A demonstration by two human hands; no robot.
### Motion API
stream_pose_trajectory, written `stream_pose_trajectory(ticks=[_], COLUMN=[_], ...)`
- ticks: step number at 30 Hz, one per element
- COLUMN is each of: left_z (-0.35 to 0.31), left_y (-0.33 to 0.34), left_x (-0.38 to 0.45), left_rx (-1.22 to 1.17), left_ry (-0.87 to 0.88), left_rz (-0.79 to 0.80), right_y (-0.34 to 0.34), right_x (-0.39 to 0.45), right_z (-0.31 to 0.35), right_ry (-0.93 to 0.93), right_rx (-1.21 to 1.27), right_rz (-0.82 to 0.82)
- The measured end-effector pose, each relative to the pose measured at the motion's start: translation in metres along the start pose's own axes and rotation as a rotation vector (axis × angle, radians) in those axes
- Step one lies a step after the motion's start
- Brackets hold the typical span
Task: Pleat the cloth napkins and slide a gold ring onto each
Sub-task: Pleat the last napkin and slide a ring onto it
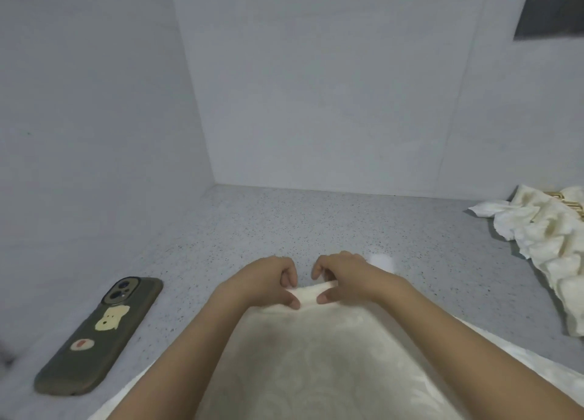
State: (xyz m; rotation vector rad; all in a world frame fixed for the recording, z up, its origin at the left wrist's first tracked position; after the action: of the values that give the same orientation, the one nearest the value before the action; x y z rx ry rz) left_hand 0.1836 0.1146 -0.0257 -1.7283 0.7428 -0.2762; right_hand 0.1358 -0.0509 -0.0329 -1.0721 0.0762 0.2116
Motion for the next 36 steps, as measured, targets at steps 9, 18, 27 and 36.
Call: stream_pose_trajectory(ticks=[9,18,27,36], left_z=[-0.017,-0.024,-0.015,-0.017], left_y=[0.003,0.033,0.041,0.038], left_x=[-0.026,-0.072,-0.089,-0.082], left_rx=[0.151,-0.044,-0.305,-0.258], left_ry=[0.016,-0.01,-0.079,-0.103], left_rz=[-0.239,-0.377,-0.355,-0.323], right_y=[0.002,0.018,0.024,0.029], right_x=[-0.021,-0.065,-0.081,-0.071], right_z=[0.015,0.011,-0.002,0.004], right_ry=[-0.094,-0.159,-0.086,-0.085], right_rx=[-0.021,0.065,0.237,0.109], right_rz=[-0.159,-0.258,-0.322,-0.254])
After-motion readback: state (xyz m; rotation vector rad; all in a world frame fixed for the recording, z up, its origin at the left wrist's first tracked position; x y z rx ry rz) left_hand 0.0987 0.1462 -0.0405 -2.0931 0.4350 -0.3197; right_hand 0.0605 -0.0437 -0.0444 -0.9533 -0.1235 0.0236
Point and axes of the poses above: each hand's wrist, its own x-axis towards the middle knuckle, its own y-axis out of the palm, z = x × y, the point moved 3 cm from there along x, towards the middle knuckle, and after that the axes turned 8 degrees about x, right-handed, at the moved point
